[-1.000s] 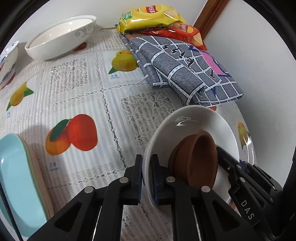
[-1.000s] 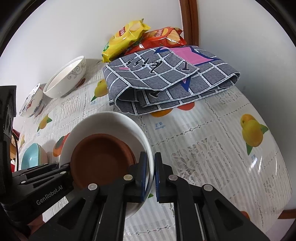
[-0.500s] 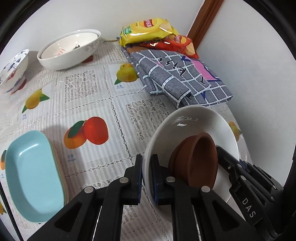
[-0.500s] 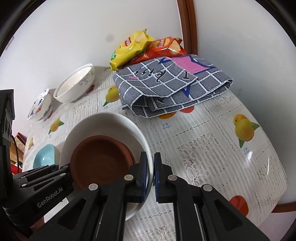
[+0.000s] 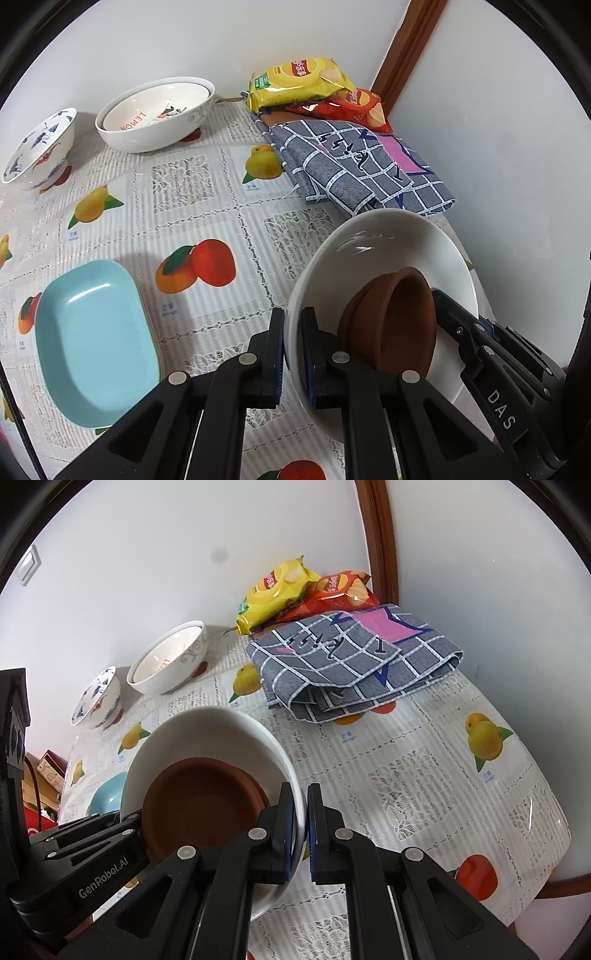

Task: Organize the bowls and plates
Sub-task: 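Lift the white bowl with both grippers and carry it toward the plate stack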

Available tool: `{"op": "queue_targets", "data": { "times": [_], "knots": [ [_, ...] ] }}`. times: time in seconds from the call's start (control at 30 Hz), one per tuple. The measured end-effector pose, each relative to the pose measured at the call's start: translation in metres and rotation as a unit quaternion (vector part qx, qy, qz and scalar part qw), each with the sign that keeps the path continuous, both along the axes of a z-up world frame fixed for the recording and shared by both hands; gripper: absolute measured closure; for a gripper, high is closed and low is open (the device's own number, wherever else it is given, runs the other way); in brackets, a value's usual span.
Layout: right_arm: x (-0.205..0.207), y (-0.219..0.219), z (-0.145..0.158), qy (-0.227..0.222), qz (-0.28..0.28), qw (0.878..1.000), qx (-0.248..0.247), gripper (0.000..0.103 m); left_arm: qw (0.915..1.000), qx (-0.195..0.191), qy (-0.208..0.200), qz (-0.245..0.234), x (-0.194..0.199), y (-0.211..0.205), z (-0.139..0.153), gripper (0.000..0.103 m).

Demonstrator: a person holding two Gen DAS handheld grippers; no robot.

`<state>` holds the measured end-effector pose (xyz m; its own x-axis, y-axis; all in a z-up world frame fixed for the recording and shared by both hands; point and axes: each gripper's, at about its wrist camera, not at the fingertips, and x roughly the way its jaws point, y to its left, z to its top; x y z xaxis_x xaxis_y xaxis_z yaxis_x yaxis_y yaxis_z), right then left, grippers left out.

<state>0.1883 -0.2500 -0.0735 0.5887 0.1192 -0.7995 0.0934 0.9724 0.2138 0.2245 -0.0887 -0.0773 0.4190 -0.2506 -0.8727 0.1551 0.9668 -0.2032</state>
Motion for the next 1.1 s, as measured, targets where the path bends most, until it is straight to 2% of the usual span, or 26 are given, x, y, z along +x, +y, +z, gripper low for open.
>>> {"op": "queue_targets", "data": {
  "times": [0.57,1.1],
  "knots": [
    [0.002,0.028,0.013,-0.014,0.014,1.0,0.005,0.096,0.9998,0.001,-0.012,0.017,-0.004,0.03,0.014,0.094],
    [0.006,0.064,0.011,-0.017,0.035,0.999,0.006,0.096,0.999,0.001,-0.015,0.041,-0.005,0.068,0.014,0.094]
  ]
}}
